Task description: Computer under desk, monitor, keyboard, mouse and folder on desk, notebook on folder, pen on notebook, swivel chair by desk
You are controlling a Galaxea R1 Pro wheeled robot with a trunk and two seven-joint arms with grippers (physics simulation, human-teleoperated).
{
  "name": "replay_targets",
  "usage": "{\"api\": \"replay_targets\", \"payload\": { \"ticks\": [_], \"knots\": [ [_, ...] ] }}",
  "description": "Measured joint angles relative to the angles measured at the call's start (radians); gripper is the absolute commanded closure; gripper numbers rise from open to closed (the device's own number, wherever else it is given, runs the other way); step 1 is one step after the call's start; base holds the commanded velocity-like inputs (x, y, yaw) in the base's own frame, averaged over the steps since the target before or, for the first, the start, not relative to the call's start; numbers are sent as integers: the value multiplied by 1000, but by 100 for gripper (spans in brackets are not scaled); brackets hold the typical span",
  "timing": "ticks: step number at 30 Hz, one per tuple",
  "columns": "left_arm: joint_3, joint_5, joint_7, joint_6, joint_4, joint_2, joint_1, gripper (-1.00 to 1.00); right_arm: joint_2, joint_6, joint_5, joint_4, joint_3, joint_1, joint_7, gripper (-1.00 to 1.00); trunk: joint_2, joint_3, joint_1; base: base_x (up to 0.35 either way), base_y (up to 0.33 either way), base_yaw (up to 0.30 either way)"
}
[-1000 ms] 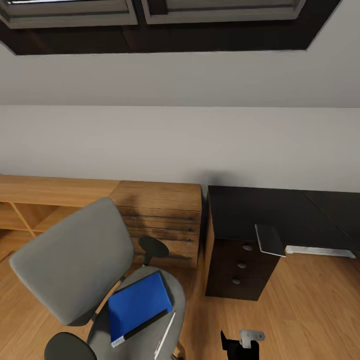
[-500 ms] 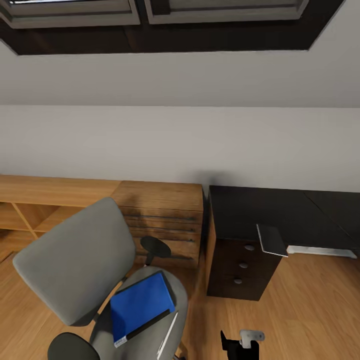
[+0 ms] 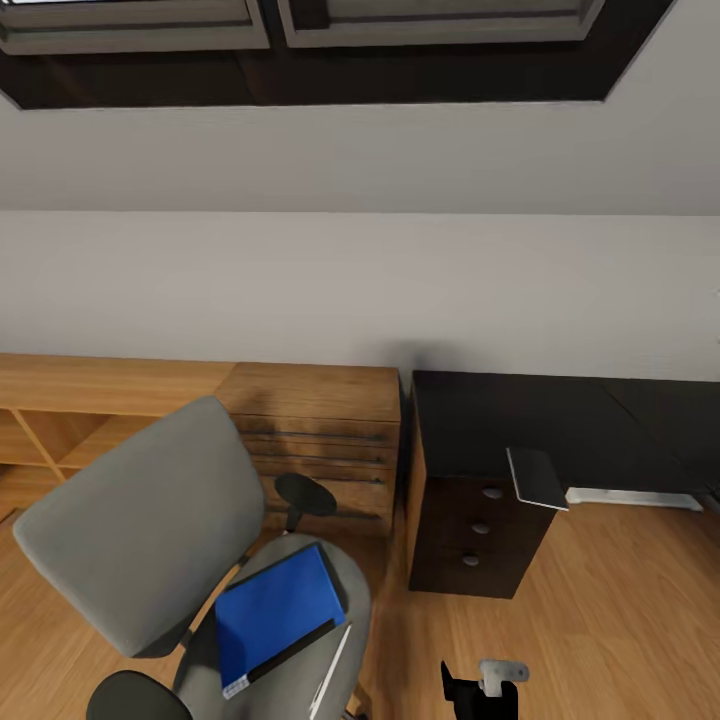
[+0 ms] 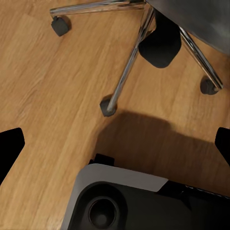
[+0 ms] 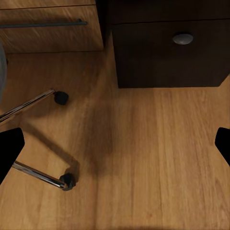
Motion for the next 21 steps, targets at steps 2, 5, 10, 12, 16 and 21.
{"api": "replay_targets", "payload": {
  "ticks": [2,5,10,12,16,21],
  "knots": [
    [0,0,0,0,0,0,0,-100,0,0,0,0,0,0,0,-100,0,0,0,0,0,-19],
    [0,0,0,0,0,0,0,-100,0,0,0,0,0,0,0,-100,0,0,0,0,0,-11],
    [0,0,0,0,0,0,0,-100,0,0,0,0,0,0,0,-100,0,0,0,0,111,-4],
    [0,0,0,0,0,0,0,-100,0,1,0,0,0,0,0,-100,0,0,0,0,265,-1],
    [0,0,0,0,0,0,0,-100,0,0,0,0,0,0,0,-100,0,0,0,0,285,0],
    [0,-1,-2,-2,0,1,0,-100,0,0,0,0,0,0,0,-100,0,0,0,0,299,0]
  ]
}}
